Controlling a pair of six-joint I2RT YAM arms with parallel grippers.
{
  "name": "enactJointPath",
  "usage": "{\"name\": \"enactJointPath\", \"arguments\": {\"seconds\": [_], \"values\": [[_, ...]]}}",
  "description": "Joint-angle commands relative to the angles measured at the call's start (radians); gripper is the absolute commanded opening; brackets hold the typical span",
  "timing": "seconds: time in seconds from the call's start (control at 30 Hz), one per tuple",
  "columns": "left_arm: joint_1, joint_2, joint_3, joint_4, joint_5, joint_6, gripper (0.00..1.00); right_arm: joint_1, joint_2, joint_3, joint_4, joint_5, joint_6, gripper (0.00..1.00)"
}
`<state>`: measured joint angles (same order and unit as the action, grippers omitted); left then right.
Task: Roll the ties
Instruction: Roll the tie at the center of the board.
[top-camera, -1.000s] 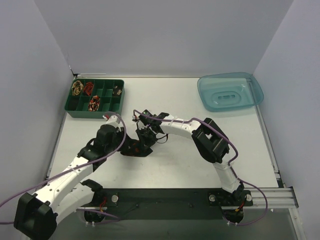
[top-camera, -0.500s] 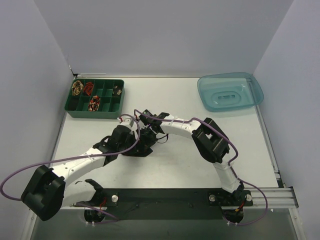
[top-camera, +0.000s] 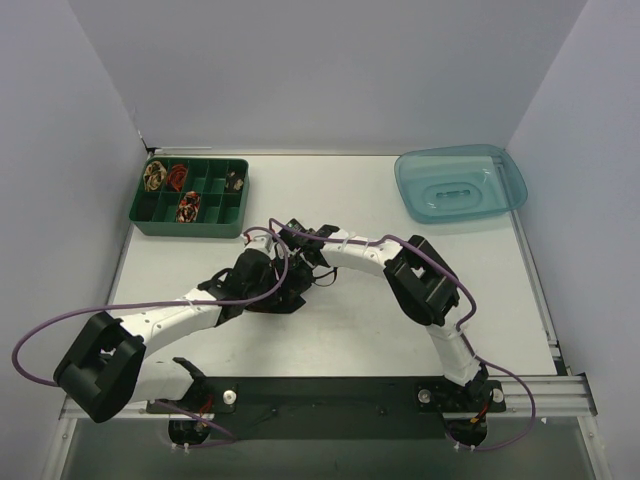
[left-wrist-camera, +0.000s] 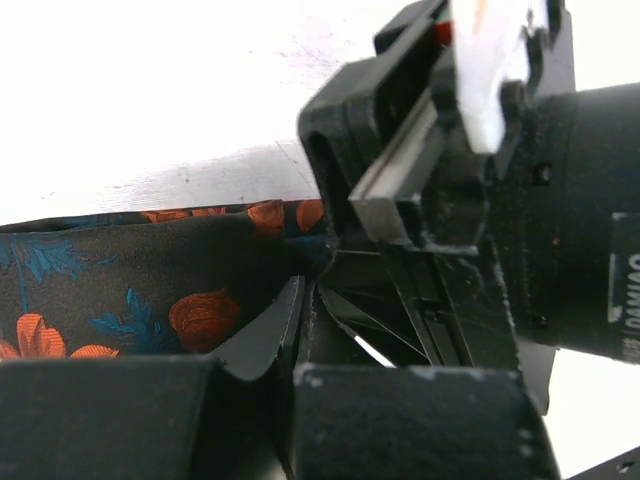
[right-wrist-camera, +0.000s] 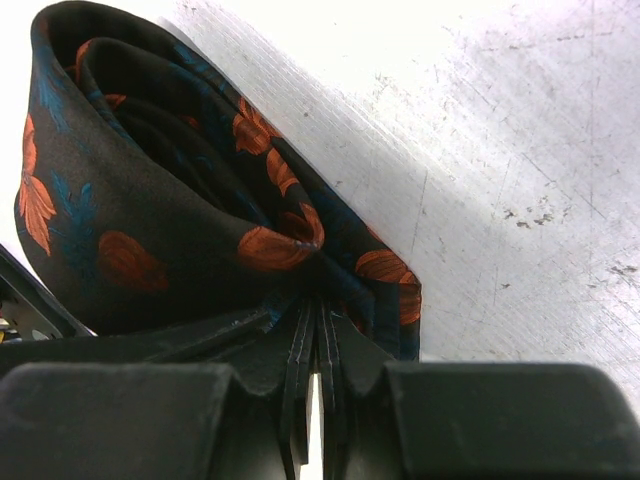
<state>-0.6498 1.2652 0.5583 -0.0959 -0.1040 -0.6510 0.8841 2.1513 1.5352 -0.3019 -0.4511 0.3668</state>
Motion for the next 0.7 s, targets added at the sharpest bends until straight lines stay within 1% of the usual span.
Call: {"name": "enactJointPath", "arguments": {"seconds": [0.0,0.1,0.3,0.67], "values": [[-0.005,0.002,0.031,0.022,-0.068,-0.036,0.0,-0.004,0.03,-0.041,-0.066,0.083,-0.012,0.06],[-0.005,-0.006,0.017,0.001,-0.108,-0.062,0.0,-0.002,0.03,-0.043,-0.072,0.094,-0.014,0.05],[-0.004,-0.015,0.0,-0.025,-0.14,-0.094,0.0,-0.01,0.038,-0.046,-0.092,0.117,-0.017,0.04],[-0.004,-0.004,-0.02,-0.028,-0.135,-0.105,0.0,-0.056,0.039,-0.069,-0.126,0.146,-0.016,0.02]]}}
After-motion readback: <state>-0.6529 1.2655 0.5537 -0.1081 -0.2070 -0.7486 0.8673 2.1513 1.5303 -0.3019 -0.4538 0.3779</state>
